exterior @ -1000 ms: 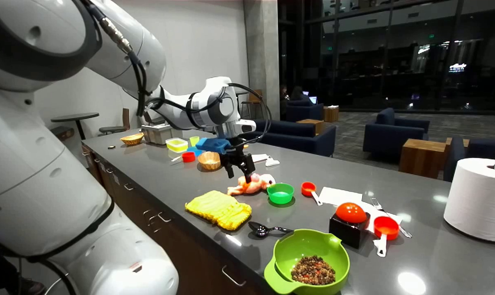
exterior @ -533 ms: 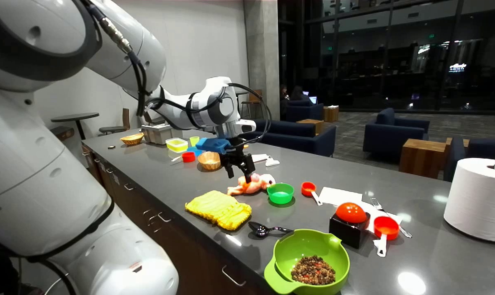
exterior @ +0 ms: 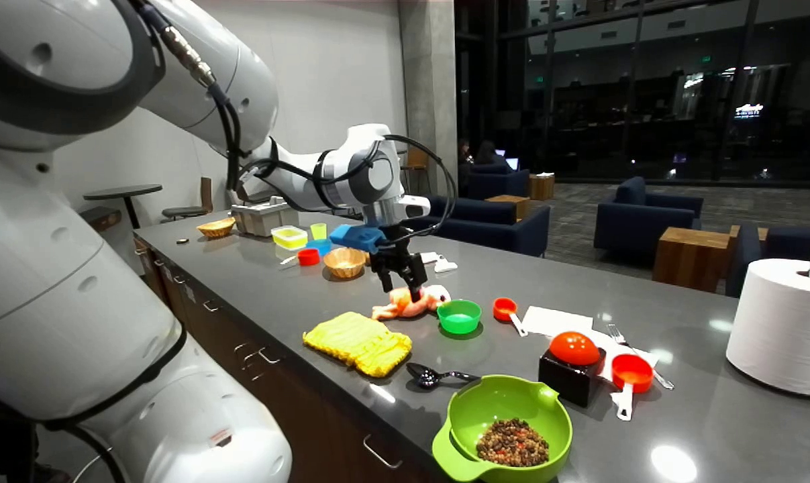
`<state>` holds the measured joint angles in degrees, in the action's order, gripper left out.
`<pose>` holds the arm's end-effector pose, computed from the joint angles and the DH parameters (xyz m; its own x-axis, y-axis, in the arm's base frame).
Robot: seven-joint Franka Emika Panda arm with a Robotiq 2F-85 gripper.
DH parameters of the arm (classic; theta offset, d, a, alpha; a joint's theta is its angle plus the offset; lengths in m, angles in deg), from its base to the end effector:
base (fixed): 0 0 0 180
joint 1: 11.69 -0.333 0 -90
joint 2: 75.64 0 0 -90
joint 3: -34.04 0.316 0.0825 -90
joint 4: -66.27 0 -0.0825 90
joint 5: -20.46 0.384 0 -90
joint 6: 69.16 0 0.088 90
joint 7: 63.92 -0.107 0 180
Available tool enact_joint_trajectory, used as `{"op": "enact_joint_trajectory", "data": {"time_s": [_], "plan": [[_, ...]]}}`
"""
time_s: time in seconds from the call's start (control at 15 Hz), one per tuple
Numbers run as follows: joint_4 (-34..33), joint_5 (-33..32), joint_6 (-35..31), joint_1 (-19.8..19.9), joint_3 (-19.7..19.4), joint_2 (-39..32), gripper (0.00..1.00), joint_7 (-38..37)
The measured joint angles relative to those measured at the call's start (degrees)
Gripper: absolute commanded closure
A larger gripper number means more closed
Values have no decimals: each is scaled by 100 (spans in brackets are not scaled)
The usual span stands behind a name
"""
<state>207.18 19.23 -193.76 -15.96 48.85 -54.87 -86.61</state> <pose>0.4115 0.1435 0.4313 0.9929 -0.0602 0.1022 -0.0681 -0.9948 0.0754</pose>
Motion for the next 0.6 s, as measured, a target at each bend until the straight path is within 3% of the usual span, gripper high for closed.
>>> {"op": "enact_joint_trajectory", "data": {"time_s": [0.6], "plan": [[332, -750, 0, 607, -382, 216, 0, -484]]}}
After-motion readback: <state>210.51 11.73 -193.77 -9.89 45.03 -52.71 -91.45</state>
